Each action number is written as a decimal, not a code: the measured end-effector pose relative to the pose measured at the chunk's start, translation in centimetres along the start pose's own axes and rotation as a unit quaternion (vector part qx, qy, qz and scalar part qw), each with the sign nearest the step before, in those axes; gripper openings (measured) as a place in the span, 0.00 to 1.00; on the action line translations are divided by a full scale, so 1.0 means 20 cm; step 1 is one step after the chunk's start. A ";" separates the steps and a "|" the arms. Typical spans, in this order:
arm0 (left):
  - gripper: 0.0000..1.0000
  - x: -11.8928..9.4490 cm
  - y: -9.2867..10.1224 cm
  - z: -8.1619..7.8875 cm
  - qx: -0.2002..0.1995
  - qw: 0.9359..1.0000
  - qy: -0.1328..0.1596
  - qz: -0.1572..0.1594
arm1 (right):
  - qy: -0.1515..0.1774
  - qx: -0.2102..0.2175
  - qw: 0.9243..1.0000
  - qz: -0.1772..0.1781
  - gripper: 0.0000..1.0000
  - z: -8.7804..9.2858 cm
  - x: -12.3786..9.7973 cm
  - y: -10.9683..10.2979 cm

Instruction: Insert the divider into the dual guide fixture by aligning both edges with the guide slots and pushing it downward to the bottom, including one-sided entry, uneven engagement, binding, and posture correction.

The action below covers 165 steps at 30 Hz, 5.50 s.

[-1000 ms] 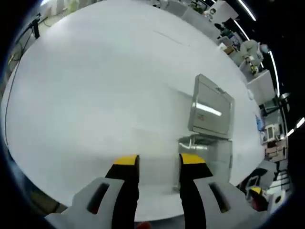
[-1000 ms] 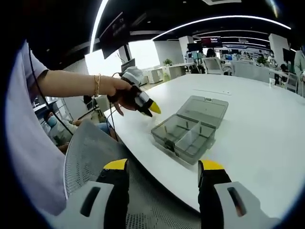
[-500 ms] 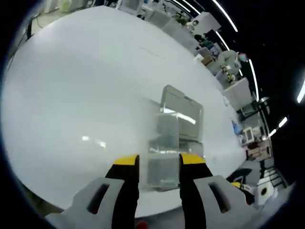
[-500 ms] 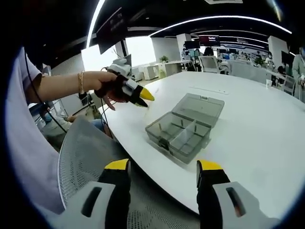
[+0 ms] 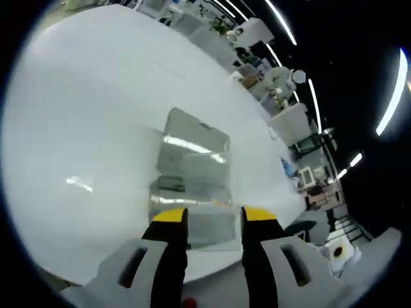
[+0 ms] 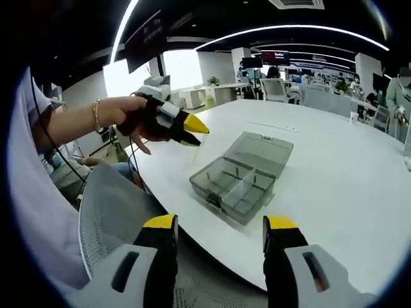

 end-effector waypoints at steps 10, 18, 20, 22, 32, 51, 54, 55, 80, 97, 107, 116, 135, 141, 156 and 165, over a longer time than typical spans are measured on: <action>0.31 0.11 0.17 0.08 -0.011 0.998 -0.016 0.057 | 0.038 0.005 0.999 0.022 0.41 -0.23 0.02 0.03; 0.30 0.18 0.35 0.15 -0.029 0.994 -0.025 0.107 | 0.047 0.008 0.998 0.035 0.35 -0.33 0.06 0.02; 0.30 0.19 0.39 0.17 -0.034 0.992 -0.028 0.117 | 0.051 0.012 0.998 0.036 0.32 -0.35 0.07 0.02; 0.30 0.20 0.42 0.18 -0.039 0.991 -0.030 0.126 | 0.053 0.010 0.998 0.040 0.30 -0.37 0.07 0.01; 0.30 0.21 0.55 0.26 -0.079 0.983 -0.034 0.163 | 0.054 0.004 0.995 0.078 0.21 -0.42 0.10 0.05; 0.30 0.22 0.56 0.26 -0.103 0.979 -0.035 0.171 | 0.054 0.002 0.994 0.094 0.02 -0.43 0.11 0.06; 0.30 0.22 0.54 0.26 -0.098 0.981 -0.034 0.165 | 0.048 -0.012 0.995 0.092 0.02 -0.43 0.11 0.06; 0.30 0.22 0.54 0.26 -0.095 0.981 -0.035 0.163 | 0.042 -0.020 0.995 0.091 0.02 -0.42 0.11 0.05; 0.30 0.22 0.52 0.27 -0.074 0.986 -0.037 0.148 | -0.004 0.024 0.998 0.064 0.00 -0.38 0.14 0.06; 0.38 0.21 0.48 0.25 -0.076 0.987 -0.023 0.142 | -0.016 0.033 0.998 0.054 0.00 -0.38 0.18 0.05; 0.46 0.18 0.44 0.25 -0.063 0.989 -0.024 0.133 | -0.017 0.033 0.998 0.049 0.00 -0.38 0.18 0.02; 0.52 0.13 0.40 0.25 -0.036 0.993 -0.017 0.115 | -0.020 0.026 0.999 0.030 0.00 -0.38 0.19 -0.01; 0.63 0.01 0.28 0.28 0.025 0.998 0.033 0.049 | -0.029 0.005 0.999 -0.046 0.00 -0.35 0.22 -0.01; 0.64 -0.02 0.27 0.29 0.072 0.996 0.027 0.037 | -0.033 0.007 0.998 -0.053 0.00 -0.35 0.25 -0.02; 0.67 -0.20 0.21 0.24 0.259 0.965 -0.028 0.021 | -0.075 0.085 0.993 0.026 0.00 -0.36 0.36 -0.05; 0.69 -0.31 0.21 0.26 0.332 0.939 -0.072 0.052 | -0.105 0.142 0.981 0.078 0.00 -0.36 0.47 -0.14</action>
Point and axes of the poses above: the point that each gripper's makers call its tool centre point, and the gripper's own axes: x roughly forward along the fingers, y roughly to its right, z roughly out of its underside, the point moved 2 cm from there along -x, roughly backward along the fingers, and after that the axes turned 10 degrees about z, right-handed, at the moved point
